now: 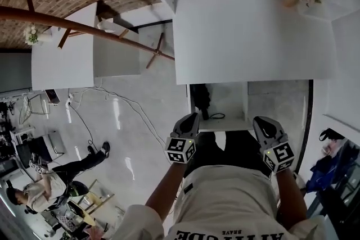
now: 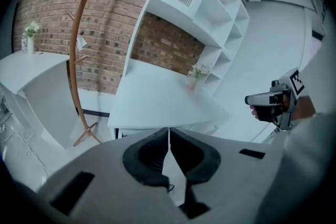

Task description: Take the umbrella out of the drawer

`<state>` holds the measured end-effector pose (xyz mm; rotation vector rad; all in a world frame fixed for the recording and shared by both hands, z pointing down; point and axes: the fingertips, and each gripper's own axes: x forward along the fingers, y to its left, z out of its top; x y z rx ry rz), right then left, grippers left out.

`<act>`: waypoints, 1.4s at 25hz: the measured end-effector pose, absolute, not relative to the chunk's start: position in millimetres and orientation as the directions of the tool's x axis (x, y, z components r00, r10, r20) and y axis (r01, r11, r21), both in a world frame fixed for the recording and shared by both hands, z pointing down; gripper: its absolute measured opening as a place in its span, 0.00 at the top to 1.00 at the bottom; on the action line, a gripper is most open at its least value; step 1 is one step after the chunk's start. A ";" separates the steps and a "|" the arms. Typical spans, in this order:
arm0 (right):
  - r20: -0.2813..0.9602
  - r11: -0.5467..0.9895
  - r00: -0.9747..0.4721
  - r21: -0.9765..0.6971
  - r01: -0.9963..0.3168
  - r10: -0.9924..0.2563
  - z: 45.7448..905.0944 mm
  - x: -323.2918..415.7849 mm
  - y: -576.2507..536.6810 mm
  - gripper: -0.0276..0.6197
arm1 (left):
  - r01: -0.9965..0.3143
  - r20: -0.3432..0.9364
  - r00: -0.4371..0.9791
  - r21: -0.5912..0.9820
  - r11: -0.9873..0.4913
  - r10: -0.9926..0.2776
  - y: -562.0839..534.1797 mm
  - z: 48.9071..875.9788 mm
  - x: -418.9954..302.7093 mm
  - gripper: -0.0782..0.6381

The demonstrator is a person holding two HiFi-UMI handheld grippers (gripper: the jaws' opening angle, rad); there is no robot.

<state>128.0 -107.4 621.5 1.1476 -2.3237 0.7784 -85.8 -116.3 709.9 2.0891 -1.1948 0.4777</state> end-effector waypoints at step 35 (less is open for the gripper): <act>0.679 0.583 -0.684 -0.453 -0.675 -0.265 773.9 108.2 -136.6 0.91 | -0.964 0.902 0.266 0.255 -0.077 -0.339 -155.2 933.2 -97.1 0.64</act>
